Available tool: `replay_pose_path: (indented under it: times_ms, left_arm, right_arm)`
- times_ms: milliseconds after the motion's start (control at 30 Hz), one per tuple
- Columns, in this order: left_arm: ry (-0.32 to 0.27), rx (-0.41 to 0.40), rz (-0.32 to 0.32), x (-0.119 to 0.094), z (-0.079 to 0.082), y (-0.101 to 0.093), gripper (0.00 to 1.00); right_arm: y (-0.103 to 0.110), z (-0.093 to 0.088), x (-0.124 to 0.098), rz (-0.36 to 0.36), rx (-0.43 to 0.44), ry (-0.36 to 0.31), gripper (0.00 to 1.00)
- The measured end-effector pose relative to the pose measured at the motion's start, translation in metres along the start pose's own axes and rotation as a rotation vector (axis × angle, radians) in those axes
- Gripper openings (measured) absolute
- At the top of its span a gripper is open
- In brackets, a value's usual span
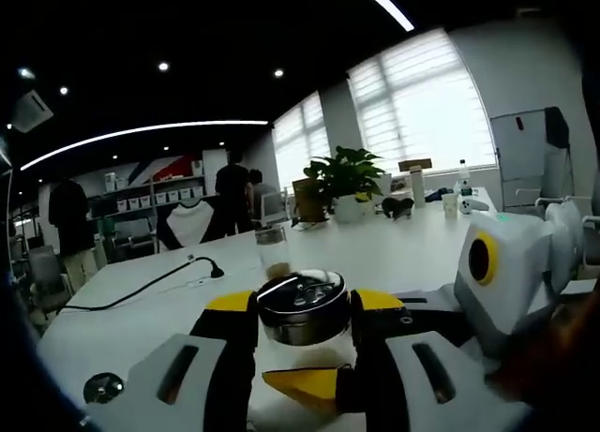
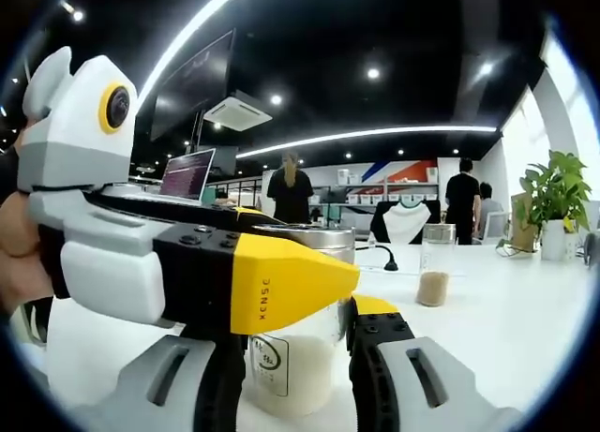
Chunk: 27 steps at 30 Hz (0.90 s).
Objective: Rotate the seasoning bottle until the label or dispensing opening points toward the visible target arrow and the bottle remains upright within the marked orientation range
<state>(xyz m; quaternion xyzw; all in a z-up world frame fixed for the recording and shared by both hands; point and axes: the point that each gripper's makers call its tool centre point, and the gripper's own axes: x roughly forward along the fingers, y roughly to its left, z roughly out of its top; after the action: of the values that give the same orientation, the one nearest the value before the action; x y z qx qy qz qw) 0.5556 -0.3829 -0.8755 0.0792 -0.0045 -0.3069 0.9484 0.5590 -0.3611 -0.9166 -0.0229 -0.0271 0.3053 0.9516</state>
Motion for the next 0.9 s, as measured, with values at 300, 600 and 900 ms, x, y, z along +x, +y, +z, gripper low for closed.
replay_pose_path:
  times_ms: [300,600,900]
  left_arm:
    - [-0.007,-0.015,0.012,-0.0019,0.0006,0.0012,0.41]
    - [-0.008,-0.027,0.020,-0.0024,0.0009,0.0017,0.41]
    - [-0.006,-0.033,0.023,-0.0028,0.0003,0.0019,0.41]
  right_arm:
    - [-0.0002,-0.0004,0.0006,0.008,0.001,-0.002,0.39]
    - [-0.0006,-0.0014,0.0003,0.028,-0.003,0.000,0.40]
    - [-0.0002,-0.0055,0.0001,0.032,0.000,0.015,0.40]
